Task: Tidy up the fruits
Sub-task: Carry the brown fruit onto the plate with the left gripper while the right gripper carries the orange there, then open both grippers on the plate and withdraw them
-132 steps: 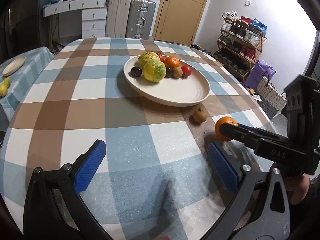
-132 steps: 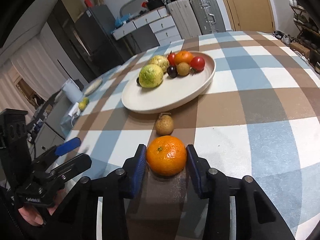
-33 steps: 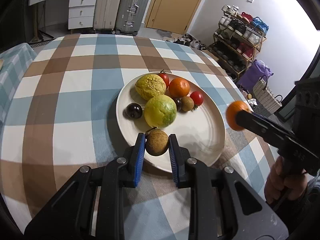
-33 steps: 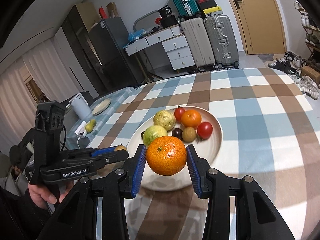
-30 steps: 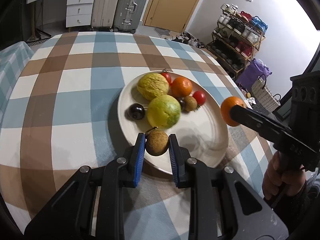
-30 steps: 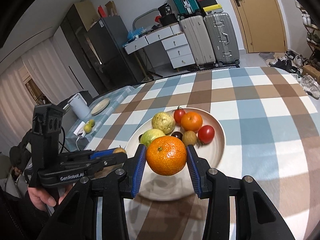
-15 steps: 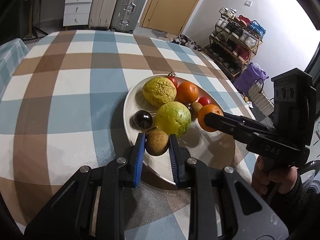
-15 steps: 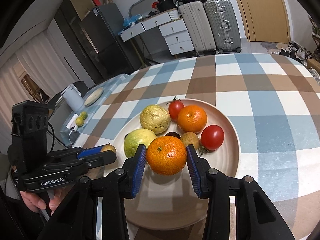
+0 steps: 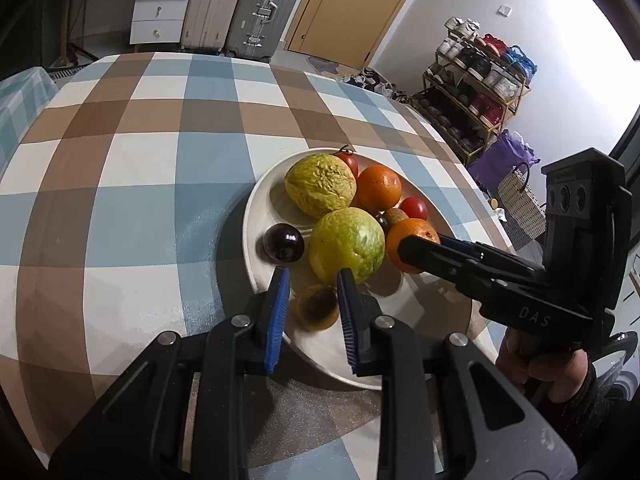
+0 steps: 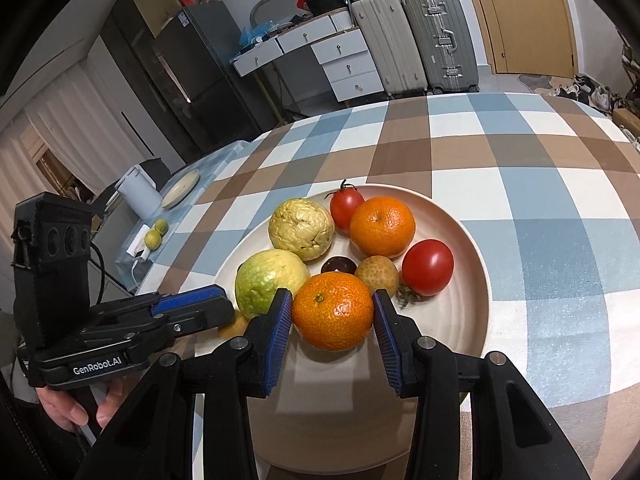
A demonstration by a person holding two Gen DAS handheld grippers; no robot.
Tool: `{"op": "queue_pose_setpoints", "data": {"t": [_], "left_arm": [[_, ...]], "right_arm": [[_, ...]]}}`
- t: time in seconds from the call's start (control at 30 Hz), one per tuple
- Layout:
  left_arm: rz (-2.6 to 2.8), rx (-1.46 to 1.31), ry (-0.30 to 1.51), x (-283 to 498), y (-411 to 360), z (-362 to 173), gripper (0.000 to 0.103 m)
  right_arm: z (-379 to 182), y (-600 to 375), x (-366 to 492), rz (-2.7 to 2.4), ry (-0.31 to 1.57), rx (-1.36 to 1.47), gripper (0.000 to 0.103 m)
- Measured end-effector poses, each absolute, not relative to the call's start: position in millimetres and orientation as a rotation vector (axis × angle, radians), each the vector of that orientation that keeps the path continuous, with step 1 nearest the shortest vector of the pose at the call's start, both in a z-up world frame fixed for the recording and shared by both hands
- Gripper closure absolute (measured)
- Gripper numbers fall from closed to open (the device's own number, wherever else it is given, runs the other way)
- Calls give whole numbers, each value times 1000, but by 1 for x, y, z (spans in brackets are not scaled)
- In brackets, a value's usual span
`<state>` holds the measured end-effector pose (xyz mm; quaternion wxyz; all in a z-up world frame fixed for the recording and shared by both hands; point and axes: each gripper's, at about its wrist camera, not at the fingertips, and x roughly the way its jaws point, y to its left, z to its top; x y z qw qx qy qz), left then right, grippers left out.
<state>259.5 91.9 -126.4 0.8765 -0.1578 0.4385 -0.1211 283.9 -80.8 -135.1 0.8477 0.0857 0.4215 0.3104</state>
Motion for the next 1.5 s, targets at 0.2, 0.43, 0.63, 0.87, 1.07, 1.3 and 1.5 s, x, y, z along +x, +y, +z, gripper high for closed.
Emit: {"op": "queue_pose_setpoints", "data": {"t": [0.2, 0.43, 0.63, 0.87, 1.07, 1.3, 1.5], "left_arm": [[-232, -321, 915, 258, 90, -124, 76], [-207, -305, 884, 248, 84, -113, 51], [-176, -300, 855, 236, 83, -103, 39], [-127, -267, 796, 217, 76, -82, 22], [-59, -230, 715, 199, 75, -52, 13], [7, -209, 579, 165, 74, -17, 1], [23, -171, 476, 135, 65, 12, 1]], "right_arm": [[-130, -85, 280, 657, 862, 193, 54], [-118, -90, 274, 667, 819, 211, 52], [-104, -99, 259, 654, 771, 219, 35], [-85, -110, 241, 631, 709, 218, 29], [-56, -123, 215, 630, 580, 221, 12], [-25, -138, 182, 639, 445, 232, 1], [-4, -149, 151, 588, 338, 208, 0]]}}
